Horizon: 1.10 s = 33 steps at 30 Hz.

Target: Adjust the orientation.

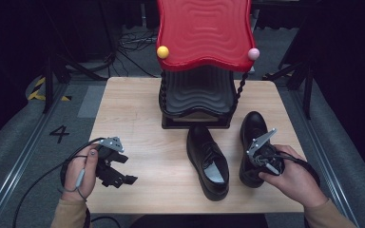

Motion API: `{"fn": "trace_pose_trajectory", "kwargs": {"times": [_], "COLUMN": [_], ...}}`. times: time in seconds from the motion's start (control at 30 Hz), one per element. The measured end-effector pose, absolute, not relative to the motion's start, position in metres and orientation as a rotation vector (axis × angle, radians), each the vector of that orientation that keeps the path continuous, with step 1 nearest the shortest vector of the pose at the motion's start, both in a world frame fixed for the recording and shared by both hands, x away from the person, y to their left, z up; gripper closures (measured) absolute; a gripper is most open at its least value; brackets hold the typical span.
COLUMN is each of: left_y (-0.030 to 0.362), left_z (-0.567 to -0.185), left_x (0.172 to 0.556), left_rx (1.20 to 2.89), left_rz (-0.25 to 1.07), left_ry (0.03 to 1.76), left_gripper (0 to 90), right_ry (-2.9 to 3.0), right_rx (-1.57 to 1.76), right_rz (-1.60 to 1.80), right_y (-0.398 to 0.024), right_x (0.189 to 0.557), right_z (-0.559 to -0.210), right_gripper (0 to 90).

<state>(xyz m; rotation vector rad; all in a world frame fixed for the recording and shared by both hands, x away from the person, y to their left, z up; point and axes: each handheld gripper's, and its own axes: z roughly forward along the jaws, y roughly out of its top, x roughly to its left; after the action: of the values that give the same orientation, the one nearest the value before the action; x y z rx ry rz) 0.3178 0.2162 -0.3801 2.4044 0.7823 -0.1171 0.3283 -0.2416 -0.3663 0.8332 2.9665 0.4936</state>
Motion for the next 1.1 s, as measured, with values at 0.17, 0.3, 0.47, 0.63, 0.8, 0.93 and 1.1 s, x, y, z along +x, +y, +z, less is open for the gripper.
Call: {"fn": "trace_pose_trajectory", "kwargs": {"times": [0.17,0.3,0.47,0.63,0.8,0.93,1.1], "left_y": [0.216,0.216,0.216,0.215,0.214,0.213,0.213], "left_z": [-0.38,-0.38,-0.38,-0.38,-0.381,-0.382,-0.381], "left_x": [0.318,0.317,0.318,0.318,0.318,0.319,0.318], "left_rx": [2.402,2.403,2.403,2.41,2.41,2.416,2.414], "left_rz": [-0.115,-0.115,-0.114,-0.116,-0.12,-0.125,-0.123], "left_ry": [0.777,0.78,0.781,0.778,0.78,0.785,0.774], "left_gripper": [16.8,16.8,16.8,16.8,16.8,16.8,16.8], "right_ry": [3.039,3.069,3.092,3.114,3.12,3.119,3.113], "right_rx": [0.663,0.566,0.466,0.373,0.311,0.271,0.263], "right_rz": [0.455,0.442,0.424,0.417,0.415,0.431,0.427], "right_y": [-0.23,-0.222,-0.217,-0.214,-0.216,-0.212,-0.212], "right_x": [0.314,0.307,0.304,0.306,0.304,0.301,0.314], "right_z": [-0.366,-0.367,-0.368,-0.372,-0.375,-0.377,-0.384], "right_gripper": [77.5,76.9,76.4,76.1,75.6,74.7,73.4]}}
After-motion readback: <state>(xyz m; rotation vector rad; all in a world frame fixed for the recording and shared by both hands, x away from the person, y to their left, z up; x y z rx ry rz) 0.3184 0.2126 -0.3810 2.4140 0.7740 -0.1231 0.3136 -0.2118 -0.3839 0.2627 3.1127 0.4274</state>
